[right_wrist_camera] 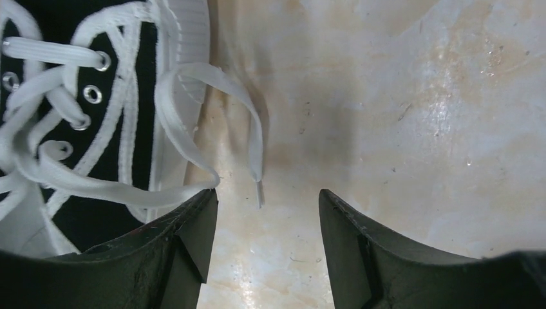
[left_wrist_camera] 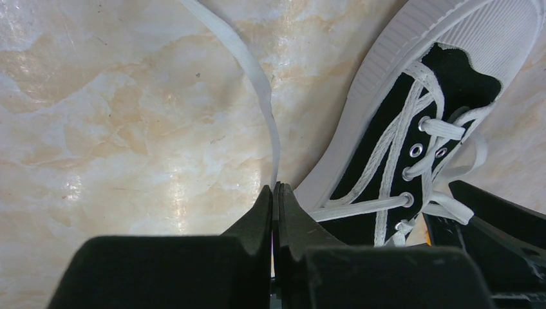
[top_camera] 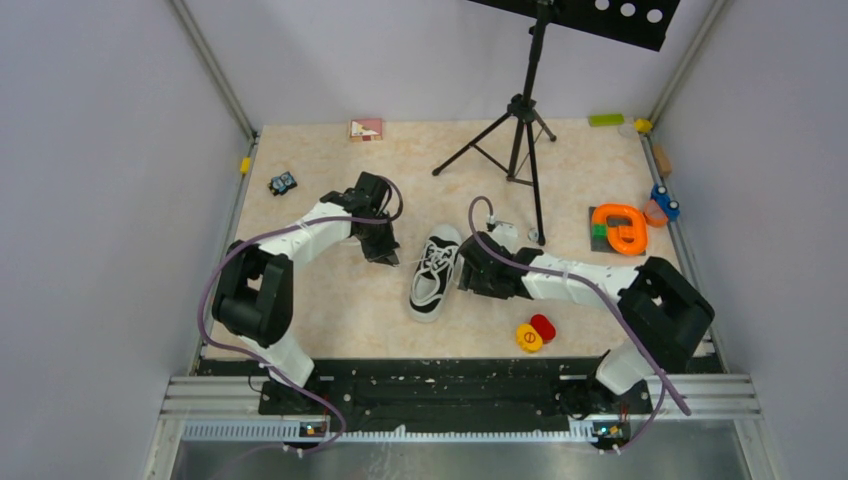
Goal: Tie the shoes
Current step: Cross the shoelace with the shoelace.
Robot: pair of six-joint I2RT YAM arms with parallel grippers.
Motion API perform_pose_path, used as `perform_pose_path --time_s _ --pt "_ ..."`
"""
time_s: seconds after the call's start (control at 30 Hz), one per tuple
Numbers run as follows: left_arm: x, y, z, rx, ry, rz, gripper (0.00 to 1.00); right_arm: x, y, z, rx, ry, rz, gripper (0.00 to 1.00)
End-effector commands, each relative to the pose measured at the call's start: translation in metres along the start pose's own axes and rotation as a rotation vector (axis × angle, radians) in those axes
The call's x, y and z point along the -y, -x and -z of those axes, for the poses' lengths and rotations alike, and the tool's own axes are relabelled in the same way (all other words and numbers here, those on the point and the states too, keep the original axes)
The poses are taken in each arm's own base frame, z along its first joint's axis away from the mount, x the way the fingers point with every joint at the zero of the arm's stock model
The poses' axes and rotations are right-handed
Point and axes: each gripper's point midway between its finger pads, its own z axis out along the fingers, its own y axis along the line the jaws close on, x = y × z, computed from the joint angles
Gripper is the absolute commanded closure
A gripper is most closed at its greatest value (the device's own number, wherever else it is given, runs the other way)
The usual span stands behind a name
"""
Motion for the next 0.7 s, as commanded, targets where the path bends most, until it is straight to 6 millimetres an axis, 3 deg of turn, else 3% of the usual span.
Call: perform_pose_path --time_s 0.0,0.3,0.67 --pt "0.004 0.008 0.002 0.017 -0.016 -0.005 1.0 -0.005 0.0 -0.014 -0.021 0.011 -0.006 0.4" --pt "0.005 0.007 0.001 0.012 -0.02 -0.005 1.0 0.01 -0.003 -0.027 -0.034 -0.049 -0.003 0.55" --pt "0.004 0.005 -0.002 0.005 -0.022 -0.002 1.0 0.021 0.025 0.01 0.071 -0.052 -0.009 0.54"
